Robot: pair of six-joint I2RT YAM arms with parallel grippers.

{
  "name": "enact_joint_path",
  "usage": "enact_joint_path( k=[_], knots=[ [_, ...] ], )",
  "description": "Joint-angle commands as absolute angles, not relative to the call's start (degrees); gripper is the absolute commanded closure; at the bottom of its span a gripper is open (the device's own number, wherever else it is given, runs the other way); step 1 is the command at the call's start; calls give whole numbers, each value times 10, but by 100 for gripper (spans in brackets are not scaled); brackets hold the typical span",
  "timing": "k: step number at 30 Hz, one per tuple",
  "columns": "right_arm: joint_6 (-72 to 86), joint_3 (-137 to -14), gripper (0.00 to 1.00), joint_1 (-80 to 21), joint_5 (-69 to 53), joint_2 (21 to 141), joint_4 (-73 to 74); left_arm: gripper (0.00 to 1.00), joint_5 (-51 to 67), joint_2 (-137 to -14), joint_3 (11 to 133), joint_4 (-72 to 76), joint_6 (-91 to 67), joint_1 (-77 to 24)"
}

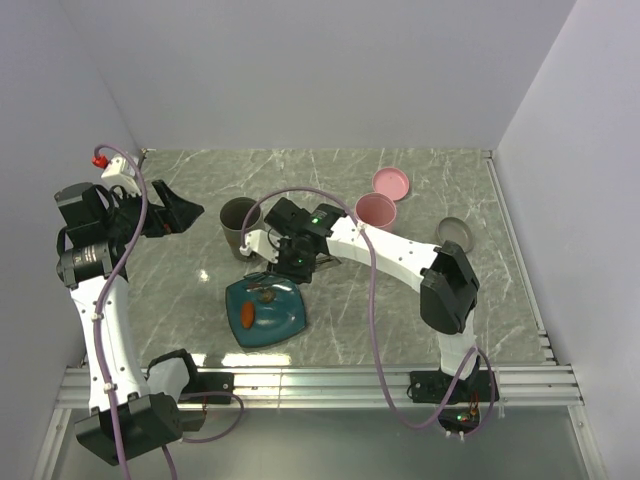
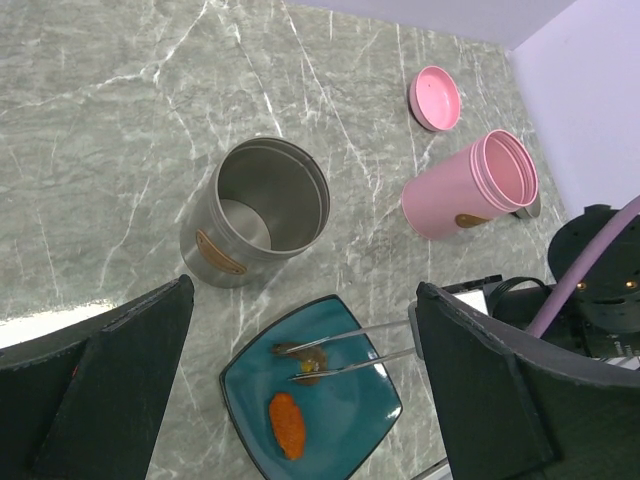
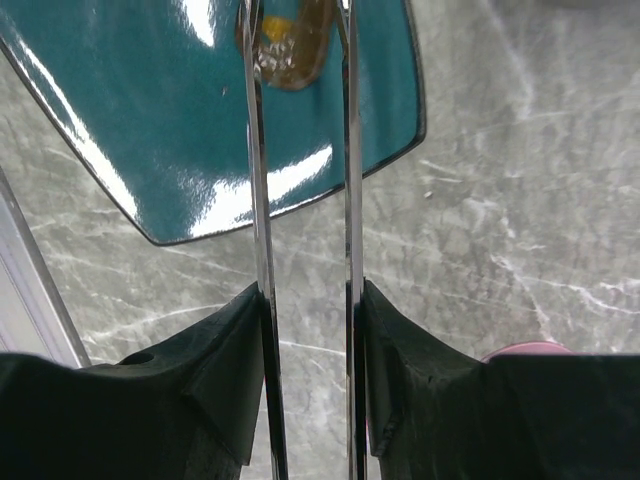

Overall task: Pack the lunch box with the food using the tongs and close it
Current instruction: Pick up the fake food from the plate.

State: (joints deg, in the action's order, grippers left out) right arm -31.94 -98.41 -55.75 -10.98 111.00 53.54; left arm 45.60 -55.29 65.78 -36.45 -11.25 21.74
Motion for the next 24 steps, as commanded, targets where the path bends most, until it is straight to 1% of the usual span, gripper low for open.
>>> enact_joint_path(
  k=[1,17,24],
  knots=[
    [-308,-1019,54,-559,-108,1111,526,1,461,-540,656,-350,-104,219],
    [-275,-1010,53,-559,-91,1143,528,1,461,-538,647,-348,-102,219],
    [-276,-997,54,-559,-93,1142,530,1,459,-535,645,-347,-99,219]
  ],
)
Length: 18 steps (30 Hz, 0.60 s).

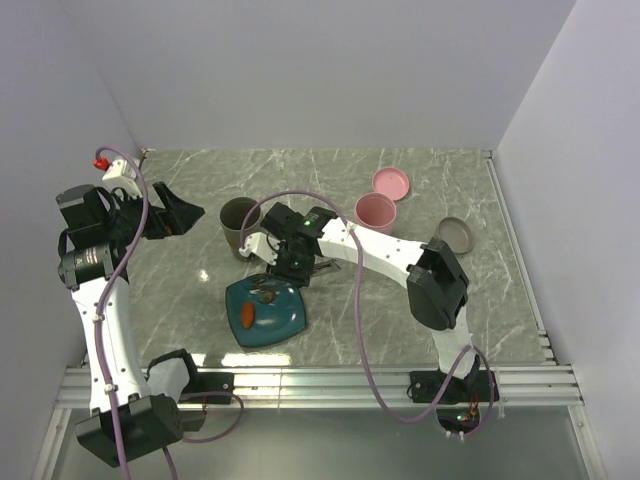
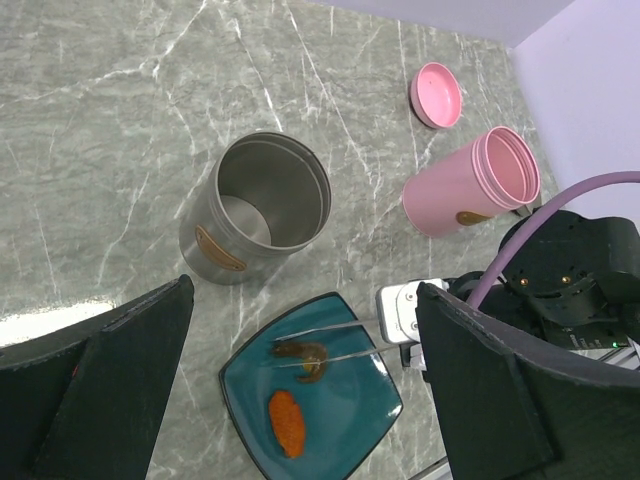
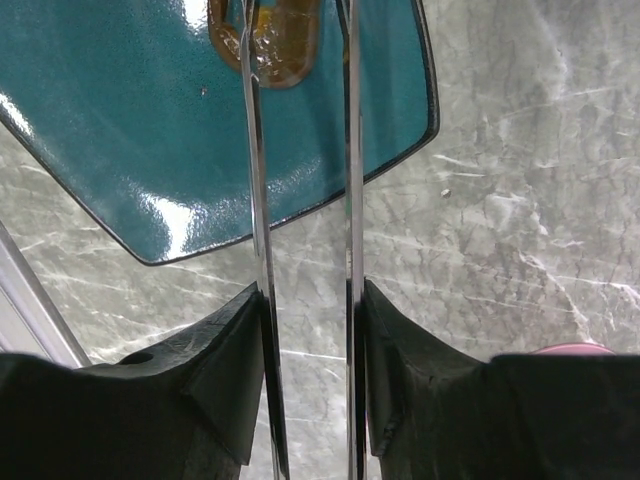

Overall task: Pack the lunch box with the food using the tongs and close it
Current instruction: Pick up the fake food from the plate.

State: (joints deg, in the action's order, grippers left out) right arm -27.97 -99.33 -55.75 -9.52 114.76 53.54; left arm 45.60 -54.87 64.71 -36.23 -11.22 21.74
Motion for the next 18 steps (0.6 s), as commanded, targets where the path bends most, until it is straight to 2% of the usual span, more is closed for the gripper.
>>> enact_joint_path(
  k=[1,4,7,9,18],
  knots=[
    [-276,-993,55,-559,-94,1140,531,1,460,-534,647,-347,-99,219],
    [-277,-986,59,-559,-95,1134,531,1,460,-536,646,-344,-101,219],
    [-278,-988,67,-560,-100,1132,534,1,461,-539,647,-342,-103,220],
    [-273,-992,77,-560,-111,1129,537,1,462,-541,648,-342,-104,219],
    [-255,-1009,97,-560,-136,1100,545,1,462,-542,657,-345,-102,219]
  ],
)
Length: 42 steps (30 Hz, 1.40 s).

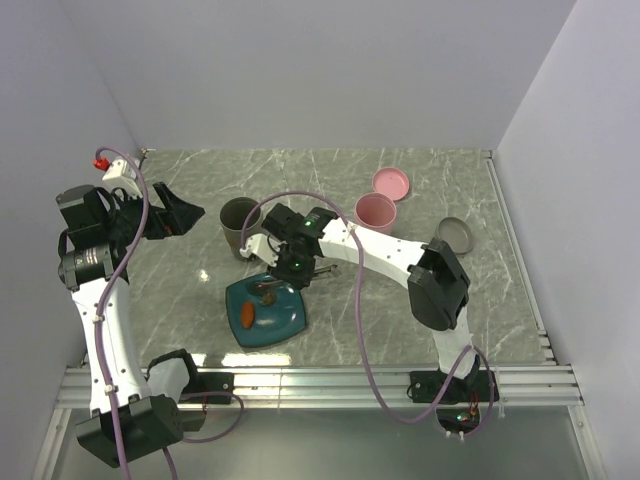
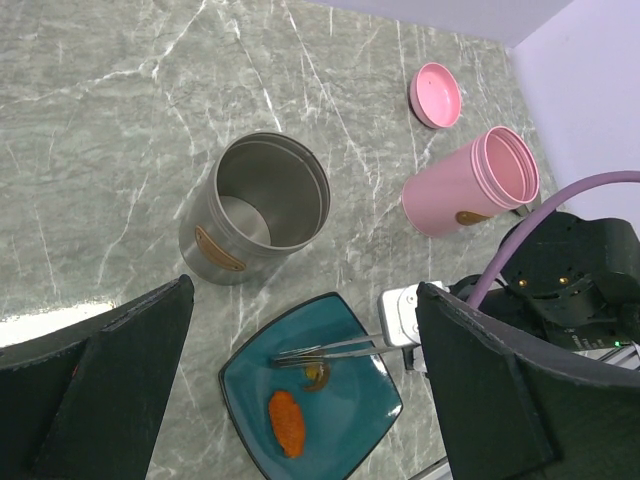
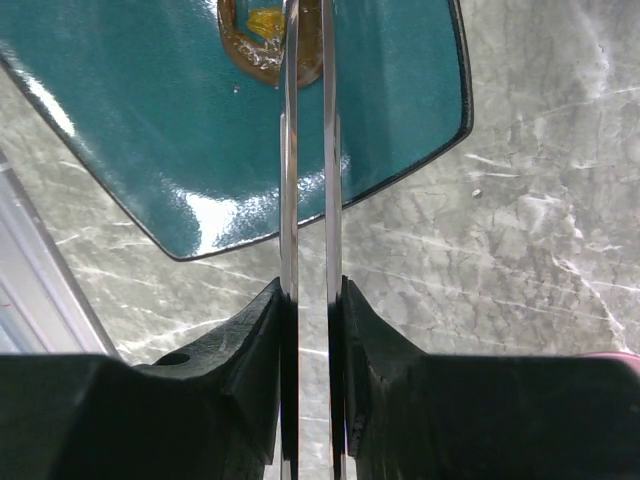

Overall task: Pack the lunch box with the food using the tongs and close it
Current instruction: Pick up the fake food from the plate, then place the fake food in the packing box.

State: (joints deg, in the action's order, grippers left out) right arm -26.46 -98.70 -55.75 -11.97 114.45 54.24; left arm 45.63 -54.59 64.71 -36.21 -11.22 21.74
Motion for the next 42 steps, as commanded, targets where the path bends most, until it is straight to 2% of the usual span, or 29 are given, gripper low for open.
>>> enact_joint_path(
  k=[1,9,16,21,27,42],
  knots=[
    [-255,-1009,99,-559,-140,1096,546,1,463,-542,657,-345,-102,219],
    [-242,-1002,100,-553,-160,1048,544,1,460,-551,657,-347,-104,220],
    [-233,-1077,100,-486,-199,1027,549,1,490,-562,671,-358,-92,219],
    [-226,-1211,100,-456,-229,1043,578,1,489,-557,652,-327,-106,219],
    [-215,-1280,100,-447,-190,1077,534,1,476,-554,642,-302,-138,220],
    [-171,-1294,100,-437,-175,1160,438,1,461,-556,641,-272,-176,220]
  ],
)
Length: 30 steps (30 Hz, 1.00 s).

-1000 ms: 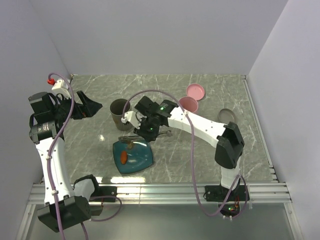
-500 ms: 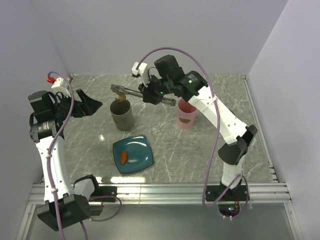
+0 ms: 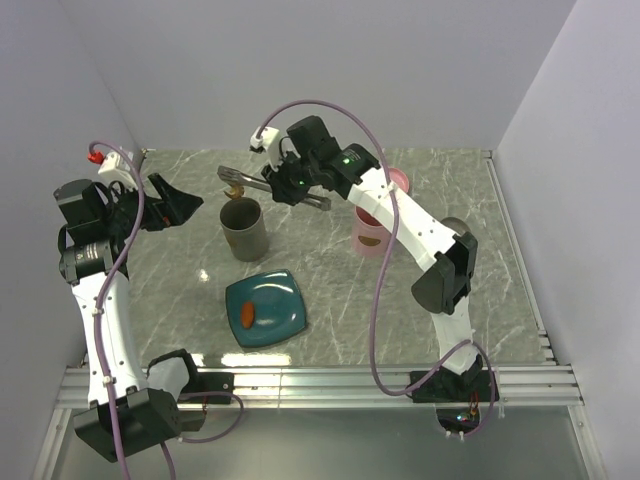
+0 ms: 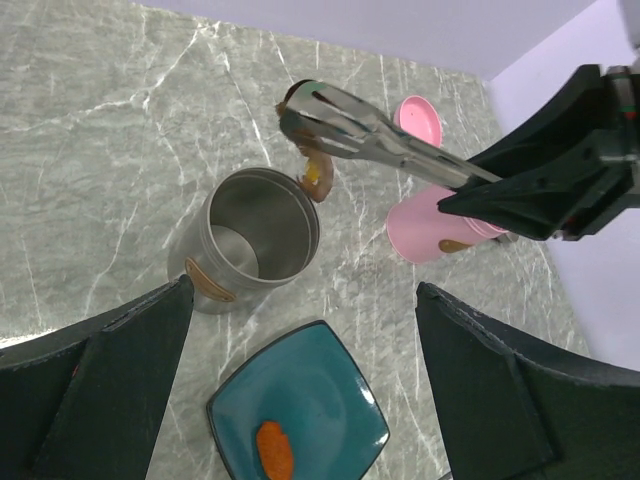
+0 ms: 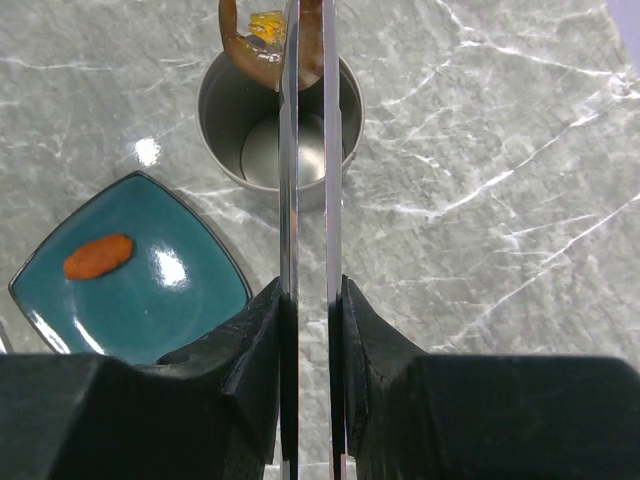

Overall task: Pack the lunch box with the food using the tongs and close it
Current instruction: Place the fake food in the packing box.

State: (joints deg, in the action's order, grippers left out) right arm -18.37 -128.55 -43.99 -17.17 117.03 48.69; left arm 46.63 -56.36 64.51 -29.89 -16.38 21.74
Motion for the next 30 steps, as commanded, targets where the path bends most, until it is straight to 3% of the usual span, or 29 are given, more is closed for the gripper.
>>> enact_joint_path(
  k=[1,11,14,17,24,30],
  knots=[
    [-172,-1289,100,-438,-174,1163,436,1,461,-556,640,-272,-175,219],
    [-173,-1226,100,-439,-184,1168,434,1,454,-552,631,-275,-164,219],
    [-173,-1212,96,-439,-188,1166,428,1,456,-552,630,-272,-166,219],
    [-173,-1211,89,-439,-196,1168,431,1,457,-554,629,-272,-168,219],
    [-172,-1216,63,-442,-196,1173,439,1,457,-556,634,-278,-161,220],
    [-171,-1219,55,-444,-192,1170,441,0,456,-554,635,-279,-163,220]
  ],
)
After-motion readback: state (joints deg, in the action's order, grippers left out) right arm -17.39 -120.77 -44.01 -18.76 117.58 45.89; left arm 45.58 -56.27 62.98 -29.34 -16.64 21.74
